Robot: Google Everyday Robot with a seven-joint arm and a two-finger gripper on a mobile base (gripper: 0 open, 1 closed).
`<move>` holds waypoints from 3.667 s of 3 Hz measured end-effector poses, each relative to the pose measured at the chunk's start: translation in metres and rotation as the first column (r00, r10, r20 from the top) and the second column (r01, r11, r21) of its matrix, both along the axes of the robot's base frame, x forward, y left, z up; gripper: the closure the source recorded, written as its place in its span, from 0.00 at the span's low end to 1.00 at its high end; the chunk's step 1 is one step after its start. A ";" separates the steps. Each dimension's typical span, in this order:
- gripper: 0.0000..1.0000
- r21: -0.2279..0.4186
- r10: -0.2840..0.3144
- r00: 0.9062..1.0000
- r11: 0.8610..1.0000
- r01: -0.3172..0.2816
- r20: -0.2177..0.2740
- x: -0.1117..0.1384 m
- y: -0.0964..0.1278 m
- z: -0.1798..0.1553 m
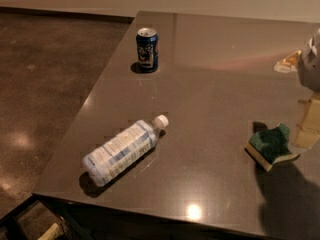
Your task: Pick sponge
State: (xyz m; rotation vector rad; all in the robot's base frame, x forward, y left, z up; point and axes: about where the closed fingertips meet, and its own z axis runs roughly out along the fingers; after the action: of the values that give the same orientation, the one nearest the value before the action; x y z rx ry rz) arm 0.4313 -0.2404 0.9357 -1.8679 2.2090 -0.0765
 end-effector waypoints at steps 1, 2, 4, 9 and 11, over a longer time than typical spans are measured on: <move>0.00 0.014 0.052 0.997 0.999 -0.052 -0.051 -0.006 -0.013 -0.028; 0.00 0.040 0.099 0.990 0.995 -0.095 -0.100 -0.014 -0.019 -0.052; 0.00 0.085 0.162 0.973 0.985 -0.150 -0.163 -0.026 -0.021 -0.081; 0.88 0.146 0.232 0.958 0.967 -0.208 -0.169 -0.030 0.006 -0.072; 1.00 0.203 0.293 0.952 0.941 -0.271 -0.087 -0.025 0.034 -0.016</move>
Offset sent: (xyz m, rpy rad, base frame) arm -0.0286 -0.0286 -0.0782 0.0647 0.1755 0.1527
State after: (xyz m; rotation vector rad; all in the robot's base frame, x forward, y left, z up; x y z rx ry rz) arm 0.4066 -0.2063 0.9198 -2.1017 1.9126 0.2908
